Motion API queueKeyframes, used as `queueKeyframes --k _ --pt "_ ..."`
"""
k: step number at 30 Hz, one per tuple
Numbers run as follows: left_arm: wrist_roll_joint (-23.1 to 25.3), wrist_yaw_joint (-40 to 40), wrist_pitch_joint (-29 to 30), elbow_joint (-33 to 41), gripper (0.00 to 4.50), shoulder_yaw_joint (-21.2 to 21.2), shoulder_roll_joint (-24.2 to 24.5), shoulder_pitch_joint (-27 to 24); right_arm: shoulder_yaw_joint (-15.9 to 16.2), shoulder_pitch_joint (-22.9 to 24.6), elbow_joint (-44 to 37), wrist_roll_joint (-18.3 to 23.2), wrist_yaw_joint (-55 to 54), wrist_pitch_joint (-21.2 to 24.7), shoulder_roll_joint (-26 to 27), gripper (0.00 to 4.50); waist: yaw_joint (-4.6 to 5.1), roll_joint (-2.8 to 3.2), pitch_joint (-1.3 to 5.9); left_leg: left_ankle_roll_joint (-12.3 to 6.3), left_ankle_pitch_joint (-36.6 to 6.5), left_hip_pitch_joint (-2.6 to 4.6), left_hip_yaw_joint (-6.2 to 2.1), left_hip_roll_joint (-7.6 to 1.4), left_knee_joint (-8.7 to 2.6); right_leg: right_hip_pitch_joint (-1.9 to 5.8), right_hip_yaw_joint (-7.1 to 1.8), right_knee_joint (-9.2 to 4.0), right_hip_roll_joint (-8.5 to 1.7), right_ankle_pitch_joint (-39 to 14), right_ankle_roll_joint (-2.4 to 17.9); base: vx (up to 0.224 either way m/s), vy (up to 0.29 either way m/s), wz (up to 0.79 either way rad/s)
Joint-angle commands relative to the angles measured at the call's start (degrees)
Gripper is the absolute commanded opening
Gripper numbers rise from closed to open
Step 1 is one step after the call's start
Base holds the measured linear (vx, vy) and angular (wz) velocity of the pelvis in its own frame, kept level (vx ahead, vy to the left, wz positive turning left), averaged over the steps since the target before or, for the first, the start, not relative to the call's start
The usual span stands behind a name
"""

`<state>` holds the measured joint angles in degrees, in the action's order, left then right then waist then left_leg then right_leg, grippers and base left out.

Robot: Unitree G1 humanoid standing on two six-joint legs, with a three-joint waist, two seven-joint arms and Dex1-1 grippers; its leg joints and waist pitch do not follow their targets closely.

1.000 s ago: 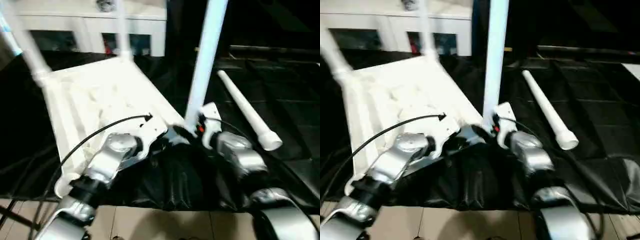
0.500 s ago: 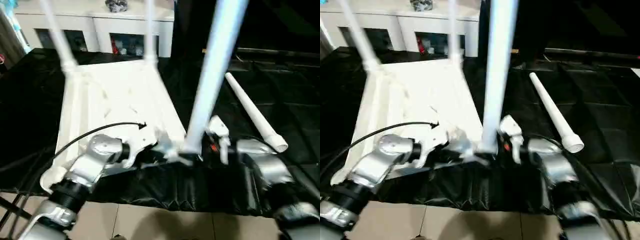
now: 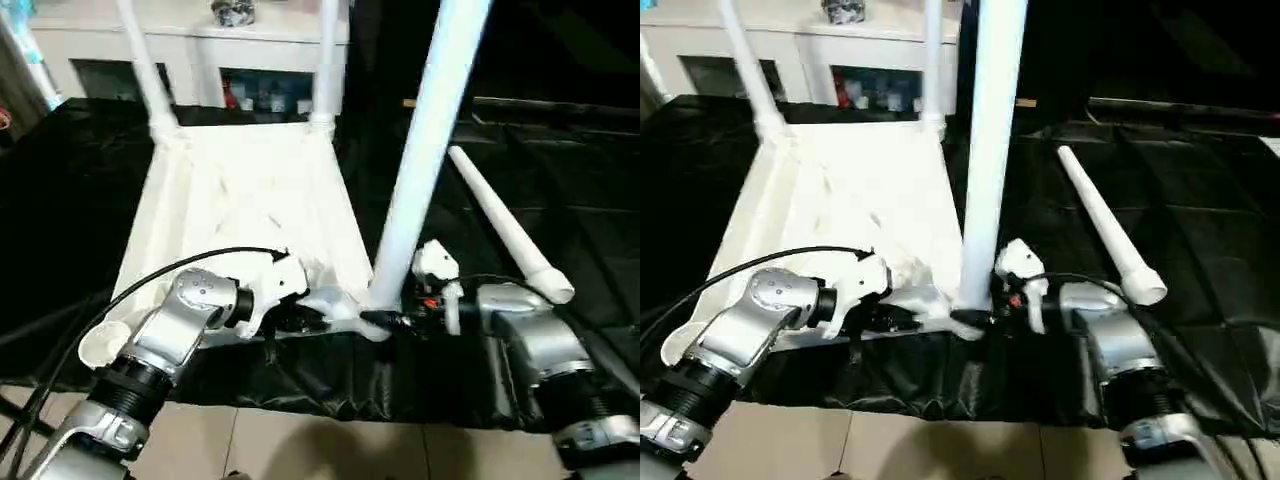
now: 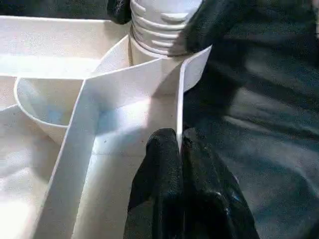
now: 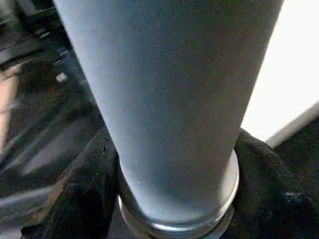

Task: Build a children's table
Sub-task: Rotate leg to tighten

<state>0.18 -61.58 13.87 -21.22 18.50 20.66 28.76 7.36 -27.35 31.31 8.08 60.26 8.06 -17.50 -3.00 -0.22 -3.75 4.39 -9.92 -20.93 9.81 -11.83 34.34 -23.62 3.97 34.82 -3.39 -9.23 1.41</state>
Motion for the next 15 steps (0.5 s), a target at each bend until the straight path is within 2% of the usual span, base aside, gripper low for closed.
queueKeyframes --k 1,3,5,6,7,8,11,13,14,15 --pt "0.1 5.4 0.8 0.5 0.00 -1.0 -3.4 2.3 0.9 -1.6 3.1 -1.7 -6.3 -1.2 3.6 2.75 0.20 -0.16 3.90 -0.82 -16.4 0.36 -0.49 -0.89 -4.10 3.10 -2.06 -5.49 -4.05 -26.0 8.2 0.000 0.000 0.00" --pt "0.8 9.5 2.6 0.8 0.00 -1.8 -5.4 3.0 -0.7 -3.3 6.9 -2.5 -13.9 -1.6 6.6 2.75 0.79 -0.11 3.84 -0.48 -16.7 0.31 -0.57 -0.81 -4.03 2.90 -1.98 -5.65 -4.12 -27.8 7.6 0.000 0.000 0.00" --pt "1.5 11.7 3.1 1.0 0.00 -1.8 -6.2 3.2 -1.5 -4.2 9.0 -3.0 -18.3 -1.8 8.4 2.74 1.39 -0.51 3.91 -0.64 -15.9 -0.20 -0.68 -0.67 -4.04 3.14 -1.87 -5.62 -4.16 -28.6 6.8 0.000 0.000 0.00" --pt "1.5 11.7 3.1 1.0 0.00 -1.8 -6.2 3.2 -1.5 -4.2 9.0 -3.0 -18.3 -1.8 8.4 2.74 1.43 -0.37 3.90 -0.77 -15.9 -0.24 -0.72 -0.66 -4.03 3.13 -1.83 -5.73 -4.23 -29.0 6.6 0.000 0.000 0.00" --pt "2.3 15.4 5.1 1.7 0.00 -2.4 -7.7 3.4 -2.6 -5.5 11.6 -3.1 -23.8 -2.0 11.2 2.74 1.44 -0.36 4.03 -0.95 -15.8 0.05 -0.55 -0.65 -3.80 2.84 -1.98 -5.87 -4.25 -28.8 6.4 0.000 0.000 0.00" --pt "2.4 17.0 6.2 2.0 0.00 -2.9 -8.5 3.5 -3.1 -6.4 13.2 -3.2 -26.6 -2.3 12.4 2.74 1.56 -0.23 4.03 -0.99 -15.4 0.17 -0.48 -0.63 -3.78 2.68 -2.03 -5.85 -4.16 -27.8 7.0 0.000 0.000 0.00" --pt "2.7 19.2 7.6 2.8 0.00 -3.4 -9.7 3.4 -3.5 -7.8 15.6 -3.7 -30.2 -3.2 14.3 2.74 1.93 -0.19 4.18 -1.20 -14.5 0.13 -0.38 -0.66 -3.71 2.72 -2.09 -5.54 -4.02 -24.6 8.4 0.000 0.000 0.00" --pt "3.0 19.8 7.7 3.1 0.00 -3.0 -10.6 3.1 -4.3 -9.3 17.6 -3.3 -31.5 -4.5 16.1 2.74 2.01 0.07 4.29 -1.67 -13.9 -0.02 -0.34 -0.72 -3.74 2.84 -2.21 -5.14 -3.90 -21.1 9.5 0.000 0.000 0.00" --pt "3.0 19.9 7.8 3.2 0.00 -3.0 -10.9 3.1 -4.8 -9.8 18.2 -2.9 -31.3 -4.7 16.7 3.30 2.05 0.02 4.39 -1.91 -13.6 -0.08 -0.28 -0.71 -3.70 2.98 -2.23 -4.93 -3.86 -19.2 10.1 0.000 0.000 0.00" --pt "2.9 20.0 7.8 3.3 0.00 -2.8 -11.1 3.0 -5.1 -10.2 18.7 -2.8 -31.6 -4.8 17.0 3.44 2.06 0.01 4.42 -2.09 -13.5 -0.05 -0.23 -0.72 -3.69 2.97 -2.25 -4.88 -3.85 -18.6 10.4 0.000 0.000 0.00"
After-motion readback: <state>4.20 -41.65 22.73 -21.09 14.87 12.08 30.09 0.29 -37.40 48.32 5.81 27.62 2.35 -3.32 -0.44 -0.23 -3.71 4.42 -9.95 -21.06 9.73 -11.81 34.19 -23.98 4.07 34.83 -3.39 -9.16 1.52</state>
